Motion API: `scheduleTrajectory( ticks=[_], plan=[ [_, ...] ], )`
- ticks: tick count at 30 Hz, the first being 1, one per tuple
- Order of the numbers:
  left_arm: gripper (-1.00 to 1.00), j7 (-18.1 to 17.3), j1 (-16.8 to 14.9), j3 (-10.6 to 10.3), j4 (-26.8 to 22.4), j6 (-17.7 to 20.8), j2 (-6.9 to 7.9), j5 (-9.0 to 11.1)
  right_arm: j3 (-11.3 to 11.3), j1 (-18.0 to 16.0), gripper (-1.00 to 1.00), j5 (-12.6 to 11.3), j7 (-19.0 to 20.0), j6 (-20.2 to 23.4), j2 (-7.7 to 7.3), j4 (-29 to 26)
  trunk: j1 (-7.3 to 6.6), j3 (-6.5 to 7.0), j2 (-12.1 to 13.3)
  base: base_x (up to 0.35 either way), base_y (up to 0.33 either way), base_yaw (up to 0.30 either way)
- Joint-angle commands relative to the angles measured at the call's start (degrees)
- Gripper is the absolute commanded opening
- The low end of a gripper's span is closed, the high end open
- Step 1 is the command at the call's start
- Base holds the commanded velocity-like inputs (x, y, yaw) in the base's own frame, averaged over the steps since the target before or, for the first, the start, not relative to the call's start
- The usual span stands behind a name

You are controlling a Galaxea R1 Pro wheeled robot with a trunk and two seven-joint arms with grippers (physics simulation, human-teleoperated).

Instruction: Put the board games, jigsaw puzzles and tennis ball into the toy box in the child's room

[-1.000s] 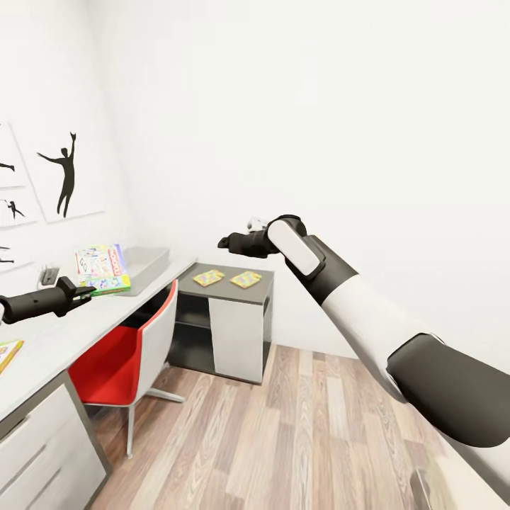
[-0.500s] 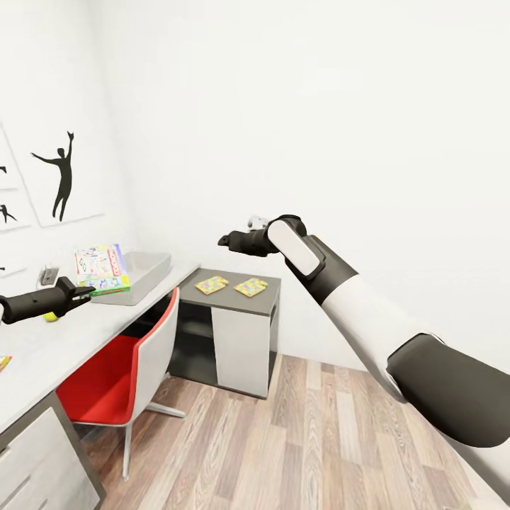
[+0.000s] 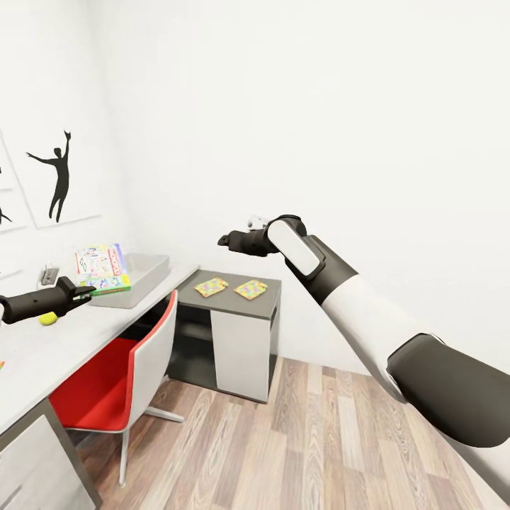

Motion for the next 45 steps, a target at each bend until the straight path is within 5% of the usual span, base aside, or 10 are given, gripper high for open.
scheduleTrajectory(
  ticks=[1,16,33,45],
  plan=[
    [-1.0,-0.4,-0.1,0.2,0.0,0.3,-0.02,-0.3,0.1,-0.1,1.0,-0.6,-0.6,0.0,0.0,0.0,0.03,-0.08,0.0,0.265,-0.101,0.161],
    [-1.0,-0.3,-0.1,0.2,0.0,0.3,-0.08,-0.3,0.1,-0.1,1.0,-0.6,-0.6,0.0,0.0,0.0,0.03,0.19,0.0,0.298,-0.089,0.259],
    [-1.0,-0.2,-0.1,0.2,0.0,0.2,-0.55,-0.4,0.1,-0.1,1.0,-0.6,-0.7,0.1,0.0,-1.2,0.03,0.24,0.0,0.305,-0.092,0.031],
    [-1.0,-0.3,-0.1,0.2,0.0,0.2,-0.55,-0.4,0.2,-0.1,1.0,-0.5,-0.8,0.1,0.0,-2.1,0.03,0.73,0.0,0.187,-0.03,0.226]
  ],
)
